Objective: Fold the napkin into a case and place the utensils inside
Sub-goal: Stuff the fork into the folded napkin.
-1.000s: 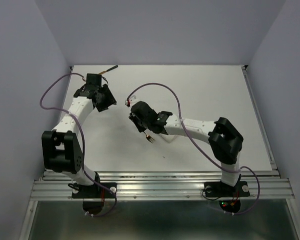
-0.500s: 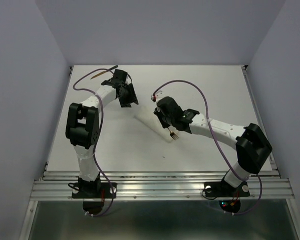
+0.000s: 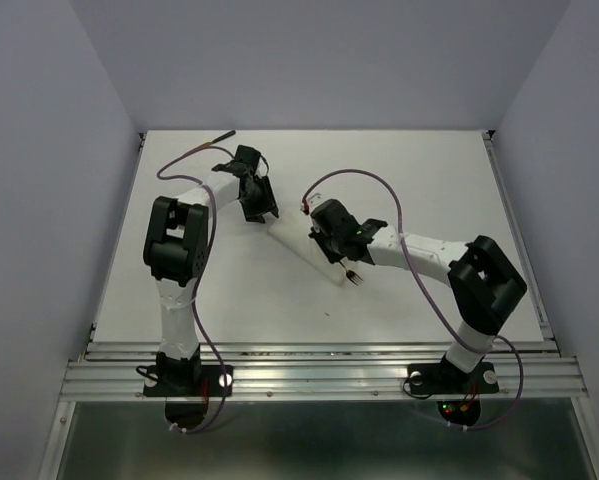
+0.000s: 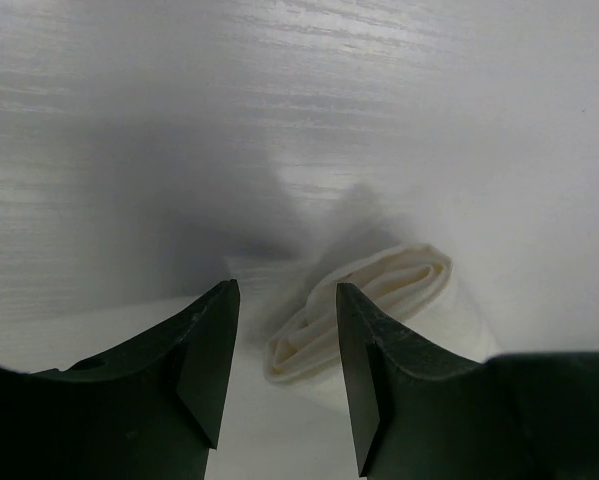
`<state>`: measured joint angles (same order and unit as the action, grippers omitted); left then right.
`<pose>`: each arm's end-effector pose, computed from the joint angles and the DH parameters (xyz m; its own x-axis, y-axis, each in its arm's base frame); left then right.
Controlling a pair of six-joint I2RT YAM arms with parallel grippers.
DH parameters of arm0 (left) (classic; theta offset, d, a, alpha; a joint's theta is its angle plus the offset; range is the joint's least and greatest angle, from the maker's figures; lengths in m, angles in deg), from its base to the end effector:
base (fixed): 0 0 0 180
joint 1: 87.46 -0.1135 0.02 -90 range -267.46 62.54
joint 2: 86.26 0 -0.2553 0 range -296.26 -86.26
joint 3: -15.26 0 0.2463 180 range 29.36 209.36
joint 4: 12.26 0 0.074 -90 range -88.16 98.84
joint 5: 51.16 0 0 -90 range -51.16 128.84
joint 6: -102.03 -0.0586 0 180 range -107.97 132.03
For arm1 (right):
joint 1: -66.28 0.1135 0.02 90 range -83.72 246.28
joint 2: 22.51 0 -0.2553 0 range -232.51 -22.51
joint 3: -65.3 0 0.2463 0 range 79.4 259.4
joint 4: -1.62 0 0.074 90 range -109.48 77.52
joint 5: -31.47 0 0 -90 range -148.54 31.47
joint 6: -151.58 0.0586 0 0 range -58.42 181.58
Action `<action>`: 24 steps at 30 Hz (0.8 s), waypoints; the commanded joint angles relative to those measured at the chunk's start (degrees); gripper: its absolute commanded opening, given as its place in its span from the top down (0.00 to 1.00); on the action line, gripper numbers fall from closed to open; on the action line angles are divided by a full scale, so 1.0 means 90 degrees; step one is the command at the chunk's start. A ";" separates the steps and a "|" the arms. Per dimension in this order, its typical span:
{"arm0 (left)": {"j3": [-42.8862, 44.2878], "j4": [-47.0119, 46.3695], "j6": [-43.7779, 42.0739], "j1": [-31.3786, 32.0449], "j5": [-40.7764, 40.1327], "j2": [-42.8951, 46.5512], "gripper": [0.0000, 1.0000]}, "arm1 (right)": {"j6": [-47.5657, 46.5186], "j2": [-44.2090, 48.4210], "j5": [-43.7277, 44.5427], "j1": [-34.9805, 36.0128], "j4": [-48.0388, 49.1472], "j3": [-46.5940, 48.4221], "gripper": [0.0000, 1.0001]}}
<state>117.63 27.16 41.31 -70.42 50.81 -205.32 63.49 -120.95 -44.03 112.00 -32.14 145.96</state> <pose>0.4297 -0.1444 0.1569 -0.8865 -0.2287 -0.4022 -0.0417 0.9052 -0.4229 0.2711 0.2570 0.1885 -0.5659 -0.5341 -0.6282 -0.5659 0.8057 -0.1752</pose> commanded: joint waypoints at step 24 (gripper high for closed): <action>0.0964 0.0292 -0.0235 0.0236 0.0243 -0.0745 0.46 | -0.1374 -0.1377 -0.0372 -0.0157 0.0153 0.1314 0.99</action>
<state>124.52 27.86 40.76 -68.72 52.12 -210.70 54.88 -132.94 -47.46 111.23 -33.00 154.83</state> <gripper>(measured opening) 0.545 0.105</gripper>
